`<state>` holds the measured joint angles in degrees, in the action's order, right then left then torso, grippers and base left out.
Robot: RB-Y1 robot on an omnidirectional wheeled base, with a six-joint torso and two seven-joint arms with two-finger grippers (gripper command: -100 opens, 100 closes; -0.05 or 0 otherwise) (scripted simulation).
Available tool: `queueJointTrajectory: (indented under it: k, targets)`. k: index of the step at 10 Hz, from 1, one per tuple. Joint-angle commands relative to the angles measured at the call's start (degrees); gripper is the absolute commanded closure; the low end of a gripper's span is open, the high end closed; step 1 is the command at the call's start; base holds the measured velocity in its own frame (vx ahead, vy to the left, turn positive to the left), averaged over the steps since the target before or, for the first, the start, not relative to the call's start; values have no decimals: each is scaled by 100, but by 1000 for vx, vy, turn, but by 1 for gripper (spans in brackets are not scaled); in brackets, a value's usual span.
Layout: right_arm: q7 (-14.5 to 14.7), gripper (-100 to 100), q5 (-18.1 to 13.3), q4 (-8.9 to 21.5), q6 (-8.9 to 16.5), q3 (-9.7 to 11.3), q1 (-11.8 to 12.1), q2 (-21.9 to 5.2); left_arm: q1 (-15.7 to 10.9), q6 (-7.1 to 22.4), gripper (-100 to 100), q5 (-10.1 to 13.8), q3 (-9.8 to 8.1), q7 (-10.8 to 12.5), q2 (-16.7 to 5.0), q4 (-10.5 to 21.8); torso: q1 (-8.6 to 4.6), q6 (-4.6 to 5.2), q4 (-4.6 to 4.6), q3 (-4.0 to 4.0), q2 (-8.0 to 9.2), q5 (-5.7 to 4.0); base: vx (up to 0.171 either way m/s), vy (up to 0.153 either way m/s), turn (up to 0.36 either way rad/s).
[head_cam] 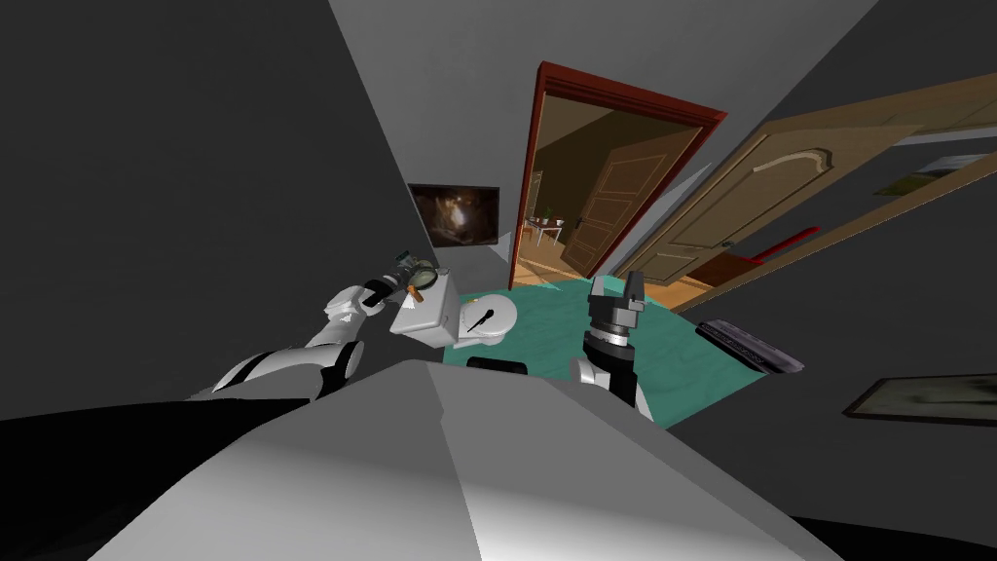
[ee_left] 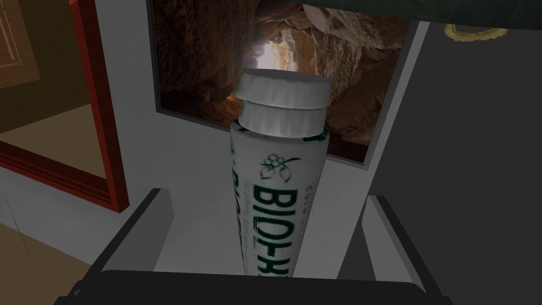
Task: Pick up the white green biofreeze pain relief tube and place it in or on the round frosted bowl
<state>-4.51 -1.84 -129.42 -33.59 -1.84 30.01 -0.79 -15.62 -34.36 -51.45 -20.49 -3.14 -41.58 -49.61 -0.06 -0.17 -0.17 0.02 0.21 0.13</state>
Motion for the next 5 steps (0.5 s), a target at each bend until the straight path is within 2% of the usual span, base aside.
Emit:
queueJointTrajectory:
  k: [1, 3, 4, 5]
  targets:
    - [0, 0, 0, 0, 0, 0, 0, 0, 0, 0, -100, 0, 0, 0, 0, 0, 0, 0, 0, 0, 0, 0, 0, 0, 0]
    - [0, 0, 0, 0, 0, 0, 0, 0, 0, 0, -100, 0, 0, 0, 0, 0, -2, 0, 1, 2, 4, -1, 0, 0, 0]
    - [0, 0, 0, 0, 0, 0, 0, 0, 0, 0, 0, 0, 0, 0, 0, 0, -2, 0, 1, 2, 4, -1, 0, 0, 0]
    - [0, 0, 0, 0, 0, 0, 0, 0, 66, -136, -100, 39, -58, 138, -220, 61, -3, 0, 1, 3, 4, -1, 30, -43, -27]
